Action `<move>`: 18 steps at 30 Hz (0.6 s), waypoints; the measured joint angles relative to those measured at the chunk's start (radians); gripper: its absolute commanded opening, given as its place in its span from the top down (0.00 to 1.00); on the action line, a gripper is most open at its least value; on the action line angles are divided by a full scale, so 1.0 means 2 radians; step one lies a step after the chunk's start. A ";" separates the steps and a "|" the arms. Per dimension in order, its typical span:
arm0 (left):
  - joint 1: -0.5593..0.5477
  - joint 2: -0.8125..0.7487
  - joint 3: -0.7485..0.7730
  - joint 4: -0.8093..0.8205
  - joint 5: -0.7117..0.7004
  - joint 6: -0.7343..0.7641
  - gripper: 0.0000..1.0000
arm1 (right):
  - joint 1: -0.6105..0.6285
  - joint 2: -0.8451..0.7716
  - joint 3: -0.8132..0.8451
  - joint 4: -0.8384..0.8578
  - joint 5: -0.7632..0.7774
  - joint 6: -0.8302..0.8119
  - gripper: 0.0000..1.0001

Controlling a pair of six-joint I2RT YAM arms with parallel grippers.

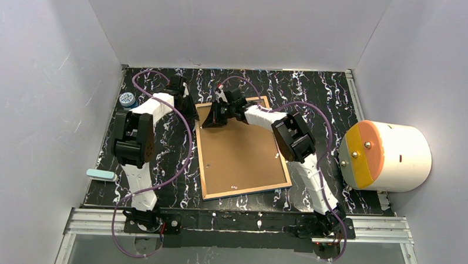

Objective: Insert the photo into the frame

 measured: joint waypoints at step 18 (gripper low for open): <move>0.004 0.023 0.004 0.014 0.017 0.000 0.87 | -0.003 0.033 0.054 -0.033 -0.061 -0.050 0.93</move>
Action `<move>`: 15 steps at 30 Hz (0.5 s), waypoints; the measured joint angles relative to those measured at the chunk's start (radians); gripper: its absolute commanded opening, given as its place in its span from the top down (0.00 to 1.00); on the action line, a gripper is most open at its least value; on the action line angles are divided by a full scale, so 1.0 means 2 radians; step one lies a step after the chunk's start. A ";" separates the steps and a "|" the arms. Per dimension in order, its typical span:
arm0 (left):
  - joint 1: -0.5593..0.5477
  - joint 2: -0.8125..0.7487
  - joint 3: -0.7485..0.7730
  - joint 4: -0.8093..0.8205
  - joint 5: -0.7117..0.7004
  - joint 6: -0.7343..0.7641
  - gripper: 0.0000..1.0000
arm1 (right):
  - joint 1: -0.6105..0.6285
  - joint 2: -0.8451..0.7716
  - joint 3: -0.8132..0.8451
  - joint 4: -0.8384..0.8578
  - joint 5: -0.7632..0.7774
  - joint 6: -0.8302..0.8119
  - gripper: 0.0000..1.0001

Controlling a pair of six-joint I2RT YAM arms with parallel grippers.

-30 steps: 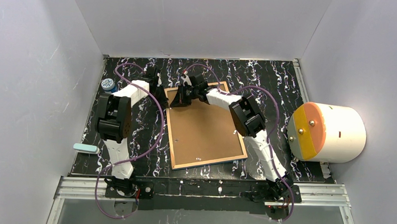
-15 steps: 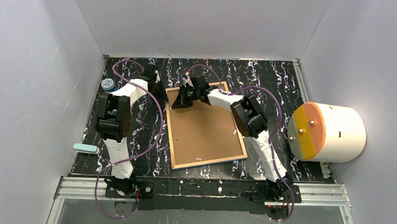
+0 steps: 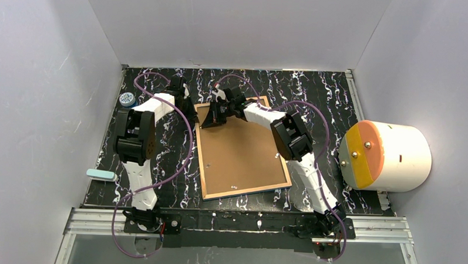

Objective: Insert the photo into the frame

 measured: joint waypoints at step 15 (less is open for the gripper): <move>0.001 0.001 0.001 0.000 0.005 0.000 0.88 | 0.000 0.013 0.027 -0.022 -0.005 -0.015 0.93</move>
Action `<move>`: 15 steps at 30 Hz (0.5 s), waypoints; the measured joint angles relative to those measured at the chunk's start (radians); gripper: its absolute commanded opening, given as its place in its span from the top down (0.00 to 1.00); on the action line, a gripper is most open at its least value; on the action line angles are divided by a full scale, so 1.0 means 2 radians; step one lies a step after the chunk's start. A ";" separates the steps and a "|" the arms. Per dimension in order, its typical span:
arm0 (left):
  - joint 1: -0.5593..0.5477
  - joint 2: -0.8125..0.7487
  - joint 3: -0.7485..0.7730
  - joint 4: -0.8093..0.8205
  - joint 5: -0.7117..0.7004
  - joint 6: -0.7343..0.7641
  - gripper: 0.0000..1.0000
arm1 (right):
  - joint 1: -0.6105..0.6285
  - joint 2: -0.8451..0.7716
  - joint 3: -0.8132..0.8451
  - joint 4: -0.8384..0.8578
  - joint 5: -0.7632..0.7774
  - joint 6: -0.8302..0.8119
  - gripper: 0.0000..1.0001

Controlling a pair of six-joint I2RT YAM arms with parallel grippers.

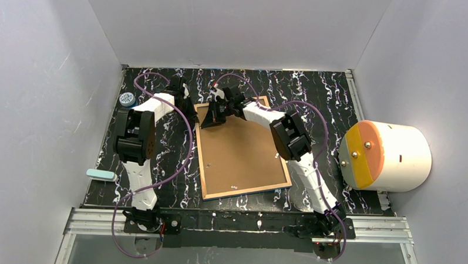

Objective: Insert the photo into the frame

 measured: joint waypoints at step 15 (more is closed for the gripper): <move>0.001 0.002 0.002 -0.001 0.003 0.001 0.89 | 0.001 0.020 0.039 -0.022 -0.023 -0.052 0.98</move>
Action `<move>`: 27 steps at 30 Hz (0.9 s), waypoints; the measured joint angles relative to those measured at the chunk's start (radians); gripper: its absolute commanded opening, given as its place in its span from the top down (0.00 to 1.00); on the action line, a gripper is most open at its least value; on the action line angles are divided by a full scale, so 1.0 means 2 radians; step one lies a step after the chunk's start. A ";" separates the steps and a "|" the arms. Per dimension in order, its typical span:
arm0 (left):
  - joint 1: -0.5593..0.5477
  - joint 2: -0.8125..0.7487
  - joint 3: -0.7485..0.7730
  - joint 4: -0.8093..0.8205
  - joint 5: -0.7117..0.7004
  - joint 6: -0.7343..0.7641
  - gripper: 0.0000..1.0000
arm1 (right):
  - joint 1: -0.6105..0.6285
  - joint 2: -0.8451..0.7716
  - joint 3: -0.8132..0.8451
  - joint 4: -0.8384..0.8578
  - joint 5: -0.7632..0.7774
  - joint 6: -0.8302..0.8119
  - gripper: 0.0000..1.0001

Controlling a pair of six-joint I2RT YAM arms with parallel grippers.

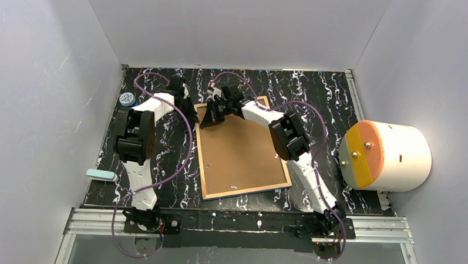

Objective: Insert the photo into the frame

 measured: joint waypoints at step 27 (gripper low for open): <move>-0.001 -0.043 0.023 -0.046 -0.011 0.010 0.25 | -0.035 -0.266 -0.337 0.015 0.138 0.111 0.43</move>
